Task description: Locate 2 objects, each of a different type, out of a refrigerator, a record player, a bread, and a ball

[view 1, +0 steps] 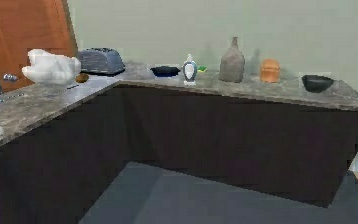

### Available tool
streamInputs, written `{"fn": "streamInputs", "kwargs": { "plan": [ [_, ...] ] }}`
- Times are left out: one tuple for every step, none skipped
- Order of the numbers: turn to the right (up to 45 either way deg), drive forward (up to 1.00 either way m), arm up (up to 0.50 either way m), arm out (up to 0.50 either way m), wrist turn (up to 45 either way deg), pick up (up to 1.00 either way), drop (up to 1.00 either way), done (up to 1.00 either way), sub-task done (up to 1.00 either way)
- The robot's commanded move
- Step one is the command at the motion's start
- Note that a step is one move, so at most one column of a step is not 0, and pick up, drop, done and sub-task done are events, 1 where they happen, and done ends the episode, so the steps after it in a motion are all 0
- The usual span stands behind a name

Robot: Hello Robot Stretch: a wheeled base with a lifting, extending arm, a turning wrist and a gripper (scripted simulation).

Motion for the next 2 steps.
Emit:
{"fn": "streamInputs", "kwargs": {
  "plan": [
    [0.0,0.95,0.0,0.0,0.0,0.0,0.0,0.0,0.0],
    [42.0,0.0,0.0,0.0,0.0,0.0,0.0,0.0,0.0]
  ]
}}
